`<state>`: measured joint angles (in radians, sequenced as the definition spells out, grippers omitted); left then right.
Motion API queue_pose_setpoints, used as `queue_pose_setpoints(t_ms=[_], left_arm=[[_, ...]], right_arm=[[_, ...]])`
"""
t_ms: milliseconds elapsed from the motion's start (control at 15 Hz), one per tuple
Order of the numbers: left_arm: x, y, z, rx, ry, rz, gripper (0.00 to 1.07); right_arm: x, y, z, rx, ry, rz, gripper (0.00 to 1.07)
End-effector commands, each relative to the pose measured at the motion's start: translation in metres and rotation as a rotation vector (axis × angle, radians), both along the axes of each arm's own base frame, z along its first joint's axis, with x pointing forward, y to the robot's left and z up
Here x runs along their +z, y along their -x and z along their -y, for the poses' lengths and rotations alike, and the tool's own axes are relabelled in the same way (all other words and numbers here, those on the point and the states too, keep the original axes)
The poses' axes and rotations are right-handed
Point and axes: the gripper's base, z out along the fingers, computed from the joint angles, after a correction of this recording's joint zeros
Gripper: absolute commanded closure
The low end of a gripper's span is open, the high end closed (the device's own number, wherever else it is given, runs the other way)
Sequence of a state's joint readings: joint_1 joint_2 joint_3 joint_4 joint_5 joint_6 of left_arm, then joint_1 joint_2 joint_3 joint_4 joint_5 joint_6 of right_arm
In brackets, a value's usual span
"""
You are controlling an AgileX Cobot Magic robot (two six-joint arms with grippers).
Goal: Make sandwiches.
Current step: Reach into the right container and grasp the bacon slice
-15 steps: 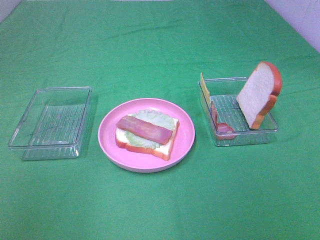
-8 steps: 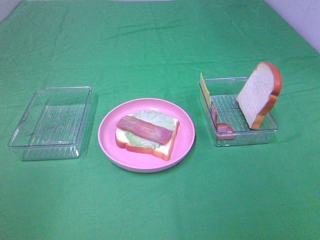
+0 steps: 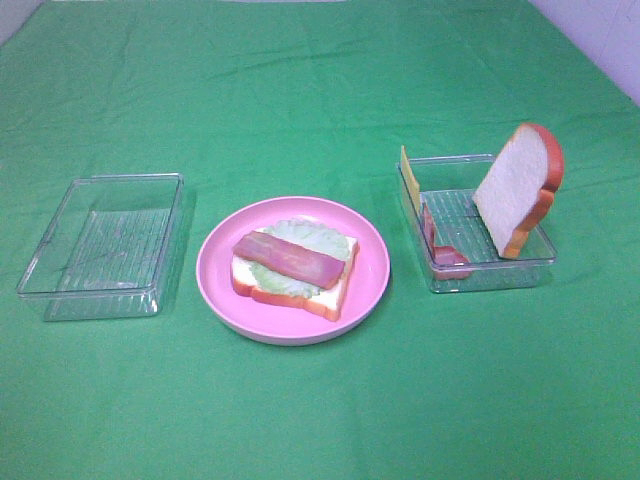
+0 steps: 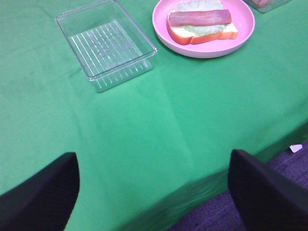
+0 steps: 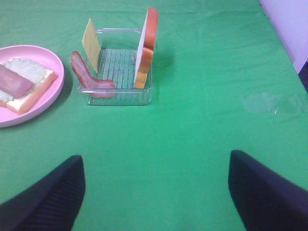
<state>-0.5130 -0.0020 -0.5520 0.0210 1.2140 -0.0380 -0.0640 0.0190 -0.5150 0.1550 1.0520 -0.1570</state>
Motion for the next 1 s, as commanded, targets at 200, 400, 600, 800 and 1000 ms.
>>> queue_pose_setpoints(t_ms=[200, 400, 600, 800, 1000], left_arm=[[0.003, -0.004, 0.0, 0.009, 0.042, 0.112, 0.26], [-0.001, -0.009, 0.005, -0.004, 0.061, 0.126, 0.26], [-0.001, -0.009, 0.005, -0.005, 0.059, 0.127, 0.26], [-0.001, -0.009, 0.005, -0.005, 0.059, 0.127, 0.26], [-0.001, -0.009, 0.005, -0.008, 0.062, 0.125, 0.26]], right_arm=[[0.02, -0.048, -0.007, 0.041, -0.152, -0.018, 0.32], [0.022, -0.097, -0.013, 0.116, -0.221, -0.129, 0.32], [0.029, -0.154, -0.016, 0.194, -0.262, -0.306, 0.32], [0.028, -0.203, -0.016, 0.254, -0.257, -0.454, 0.32], [0.017, -0.249, -0.023, 0.325, -0.243, -0.598, 0.38]])
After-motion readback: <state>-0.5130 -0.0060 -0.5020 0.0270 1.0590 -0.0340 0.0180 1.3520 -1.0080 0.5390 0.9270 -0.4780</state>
